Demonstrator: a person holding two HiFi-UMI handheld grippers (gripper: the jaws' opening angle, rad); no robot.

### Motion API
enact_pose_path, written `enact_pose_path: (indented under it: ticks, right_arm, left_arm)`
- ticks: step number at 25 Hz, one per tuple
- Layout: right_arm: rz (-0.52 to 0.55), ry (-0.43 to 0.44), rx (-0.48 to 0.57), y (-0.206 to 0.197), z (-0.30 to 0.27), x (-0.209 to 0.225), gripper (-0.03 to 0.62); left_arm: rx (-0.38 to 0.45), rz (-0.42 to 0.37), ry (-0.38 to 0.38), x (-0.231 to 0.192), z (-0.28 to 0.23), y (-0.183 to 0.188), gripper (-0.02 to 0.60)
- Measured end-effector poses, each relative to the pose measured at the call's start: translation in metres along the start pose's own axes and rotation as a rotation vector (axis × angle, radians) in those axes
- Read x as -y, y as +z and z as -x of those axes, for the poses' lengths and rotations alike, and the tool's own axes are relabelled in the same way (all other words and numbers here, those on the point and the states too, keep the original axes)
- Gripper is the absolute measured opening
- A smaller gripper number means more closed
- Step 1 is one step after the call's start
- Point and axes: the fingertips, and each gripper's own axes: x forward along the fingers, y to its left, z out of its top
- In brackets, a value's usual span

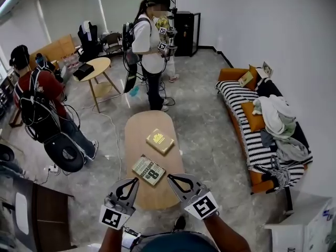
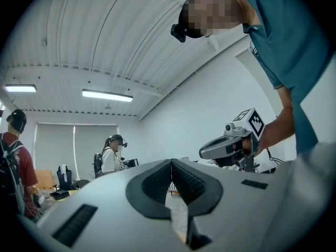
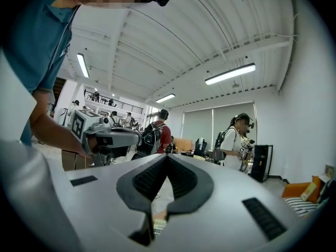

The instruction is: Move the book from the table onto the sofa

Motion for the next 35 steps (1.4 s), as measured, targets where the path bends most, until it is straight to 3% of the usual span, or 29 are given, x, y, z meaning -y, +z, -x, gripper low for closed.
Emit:
enact_pose_path:
  ticks: [8, 19, 27, 35]
  right_arm:
    - [-0.041, -0.005, -0.017, -0.017, -0.025, 0.026, 0.008]
    - [-0.046, -0.096, -0.071, -0.033, -0.101, 0.057, 0.008]
    - [-0.06, -0.147, -0.121, -0.063, -0.158, 0.074, 0.008]
    - [-0.172, -0.15, -0.197, -0.125, -0.197, 0.092, 0.012]
  left_arm:
    - [-0.037, -0.005, -0.02, -0.025, -0.03, -0.014, 0.005]
    - [-0.016, 0.049, -0.139, -0.098, -0.072, -0.049, 0.005]
    - [-0.034, 0.1, -0.219, -0.149, -0.099, -0.096, 0.005]
    - [-0.156, 0.152, -0.241, -0.176, -0.128, -0.17, 0.005]
